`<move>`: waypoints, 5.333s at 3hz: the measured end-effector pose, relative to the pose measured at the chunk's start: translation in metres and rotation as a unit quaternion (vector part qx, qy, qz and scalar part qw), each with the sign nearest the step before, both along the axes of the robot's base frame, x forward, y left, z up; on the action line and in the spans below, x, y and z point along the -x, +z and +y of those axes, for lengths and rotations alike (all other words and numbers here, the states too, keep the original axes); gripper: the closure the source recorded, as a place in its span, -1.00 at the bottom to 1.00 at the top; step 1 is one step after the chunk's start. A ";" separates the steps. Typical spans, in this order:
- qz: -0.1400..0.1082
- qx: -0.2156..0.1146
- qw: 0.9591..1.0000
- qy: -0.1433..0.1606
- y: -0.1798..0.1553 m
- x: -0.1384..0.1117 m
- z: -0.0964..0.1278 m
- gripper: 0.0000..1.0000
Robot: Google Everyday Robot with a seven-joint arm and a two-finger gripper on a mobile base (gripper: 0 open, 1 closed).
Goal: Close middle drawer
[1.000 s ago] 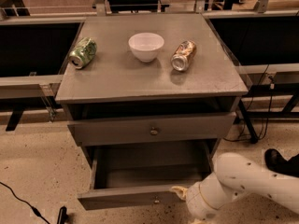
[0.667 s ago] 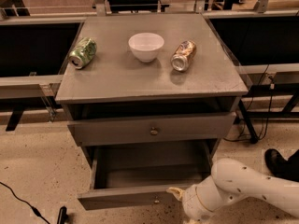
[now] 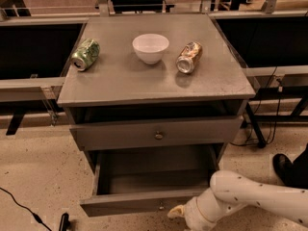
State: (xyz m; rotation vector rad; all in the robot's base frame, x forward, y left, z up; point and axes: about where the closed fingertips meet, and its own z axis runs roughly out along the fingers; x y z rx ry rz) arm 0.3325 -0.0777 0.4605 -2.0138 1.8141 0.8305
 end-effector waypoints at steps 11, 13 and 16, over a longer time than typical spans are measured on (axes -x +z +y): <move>-0.198 0.044 0.979 -0.025 -0.118 -0.127 0.001 1.00; -0.197 0.053 0.979 -0.009 -0.121 -0.127 0.002 1.00; -0.208 0.046 0.977 0.010 -0.120 -0.145 0.003 1.00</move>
Offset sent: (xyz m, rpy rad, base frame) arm 0.0369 -0.0349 -0.1007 -0.1074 -0.2019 -0.0551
